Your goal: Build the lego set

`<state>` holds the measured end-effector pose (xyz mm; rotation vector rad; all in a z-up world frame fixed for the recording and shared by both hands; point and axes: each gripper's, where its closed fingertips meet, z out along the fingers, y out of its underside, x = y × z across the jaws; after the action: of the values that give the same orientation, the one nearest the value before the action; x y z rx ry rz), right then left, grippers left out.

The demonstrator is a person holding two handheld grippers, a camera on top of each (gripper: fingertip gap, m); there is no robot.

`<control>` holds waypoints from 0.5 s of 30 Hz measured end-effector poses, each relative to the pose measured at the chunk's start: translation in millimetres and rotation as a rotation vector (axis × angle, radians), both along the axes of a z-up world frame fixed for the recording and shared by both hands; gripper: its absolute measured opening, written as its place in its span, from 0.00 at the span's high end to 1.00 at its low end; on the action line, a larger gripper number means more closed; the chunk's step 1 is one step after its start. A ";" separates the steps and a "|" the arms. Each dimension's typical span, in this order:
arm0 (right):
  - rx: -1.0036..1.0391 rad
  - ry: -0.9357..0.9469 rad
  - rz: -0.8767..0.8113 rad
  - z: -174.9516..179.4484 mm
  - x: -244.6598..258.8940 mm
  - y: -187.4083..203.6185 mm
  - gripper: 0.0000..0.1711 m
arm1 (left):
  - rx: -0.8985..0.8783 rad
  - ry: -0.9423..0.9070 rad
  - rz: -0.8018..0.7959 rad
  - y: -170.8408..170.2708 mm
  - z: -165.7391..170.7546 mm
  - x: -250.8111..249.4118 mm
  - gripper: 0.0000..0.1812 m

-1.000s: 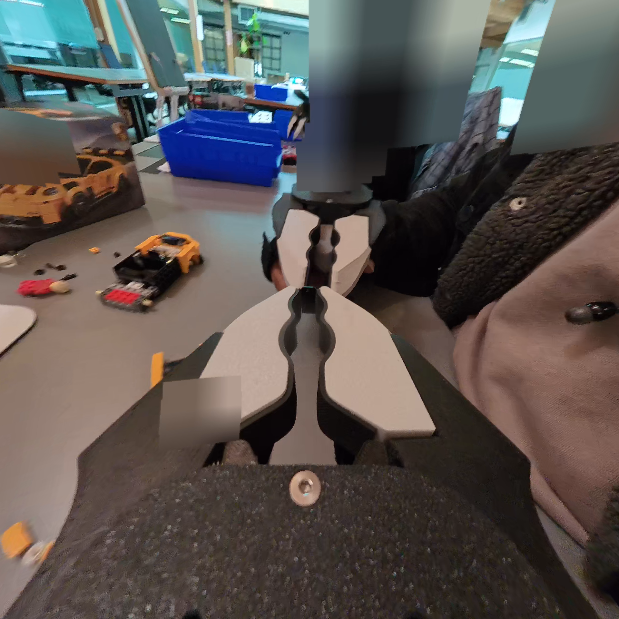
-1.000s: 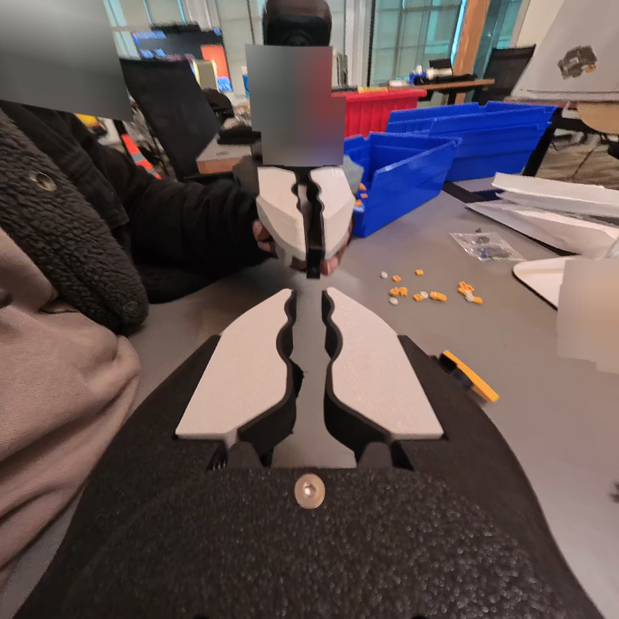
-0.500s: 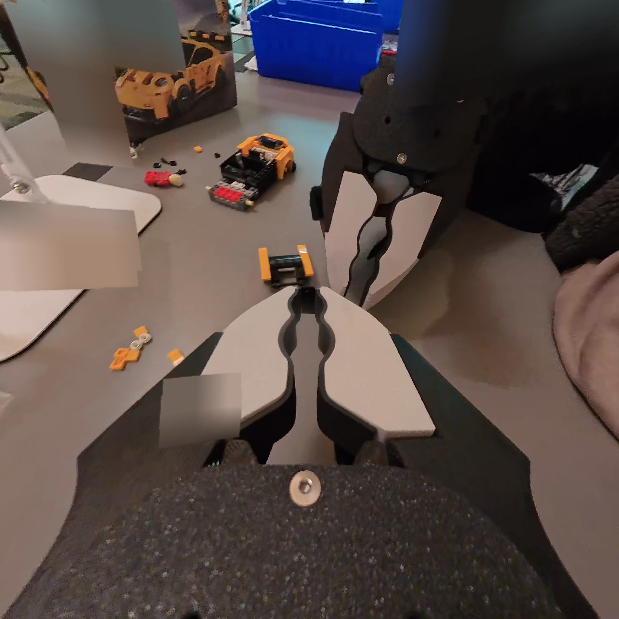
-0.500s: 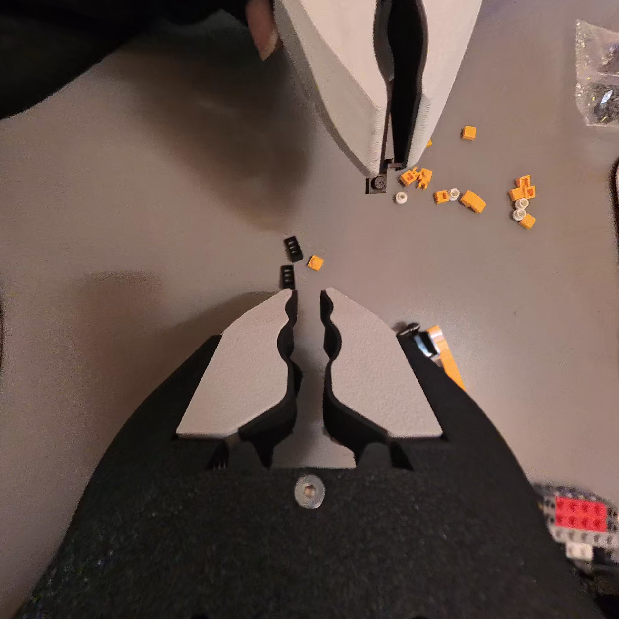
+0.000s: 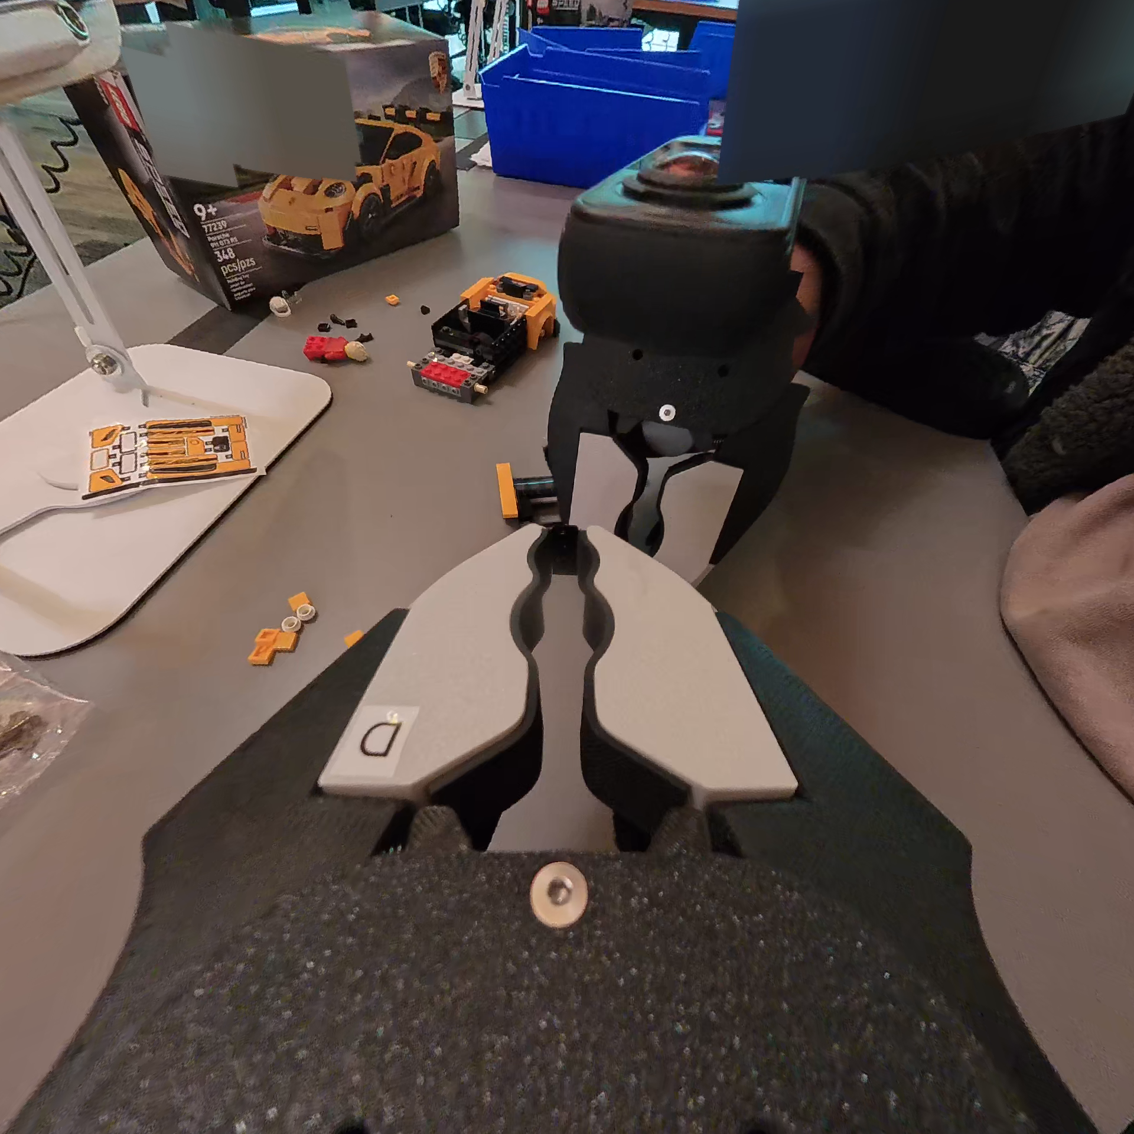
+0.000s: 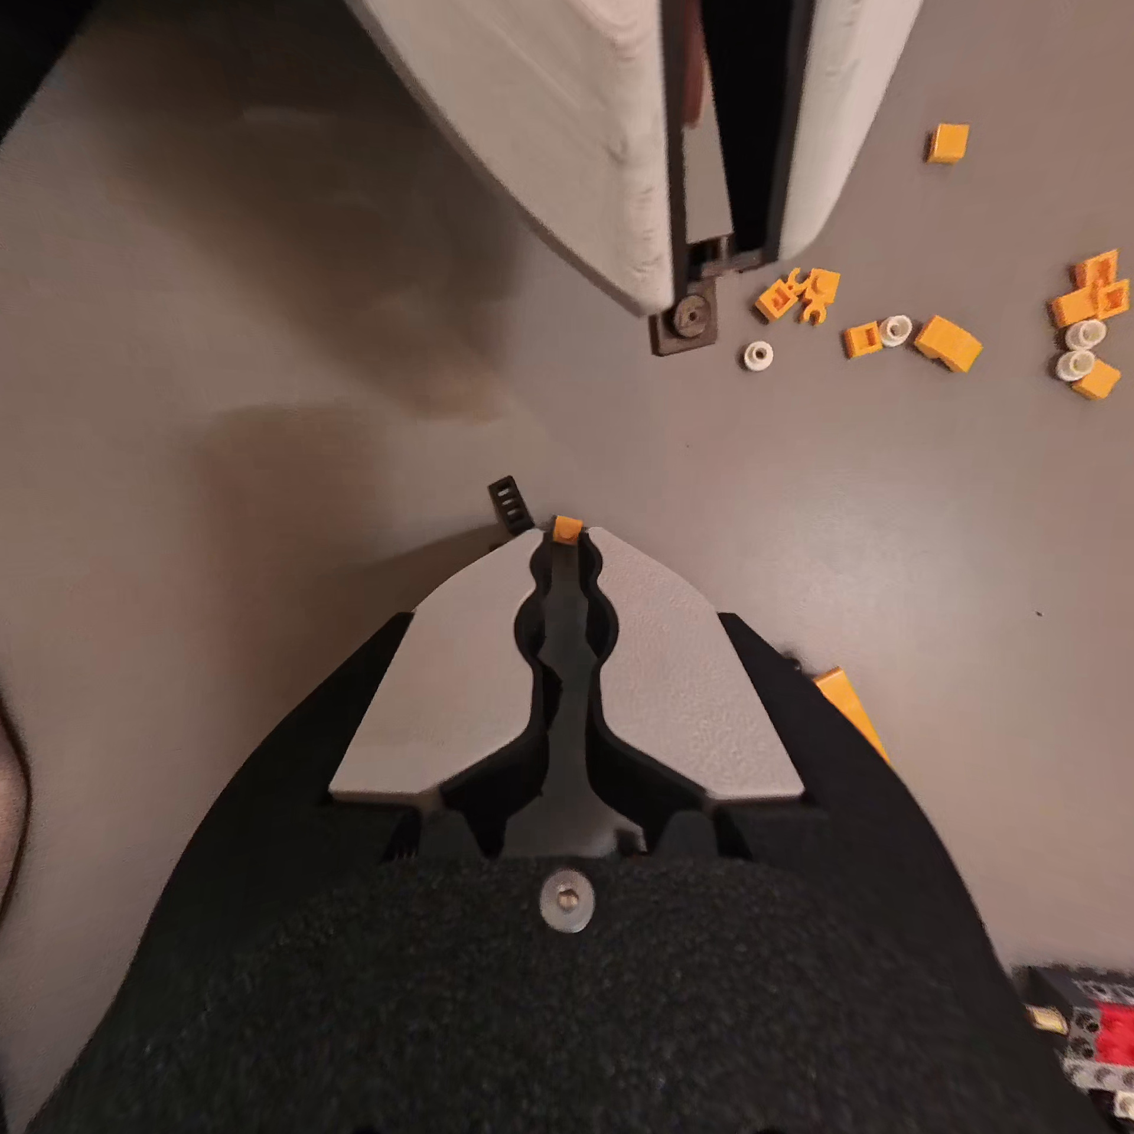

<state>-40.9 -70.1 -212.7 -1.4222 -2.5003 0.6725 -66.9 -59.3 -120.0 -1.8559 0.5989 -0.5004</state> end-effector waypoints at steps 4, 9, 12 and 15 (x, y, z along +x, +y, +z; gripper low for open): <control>-0.024 0.027 0.021 4.5 3.7 -0.5 0.96 | 0.024 -0.017 -0.022 -1.9 5.2 4.6 0.96; -0.079 0.248 0.060 58.1 20.7 11.0 0.96 | 0.086 -0.124 -0.090 -5.9 21.6 21.2 0.96; -0.118 0.317 0.064 93.3 36.8 11.7 0.96 | 0.124 -0.196 -0.142 -8.4 31.8 36.3 0.96; -0.119 0.336 0.085 116.5 46.4 5.0 0.96 | 0.172 -0.266 -0.195 -11.4 42.3 54.2 0.96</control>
<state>5.4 -65.0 -96.2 -1.1304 -2.2980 0.9994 -12.7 -70.7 -77.7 -1.5443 0.6240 -0.7859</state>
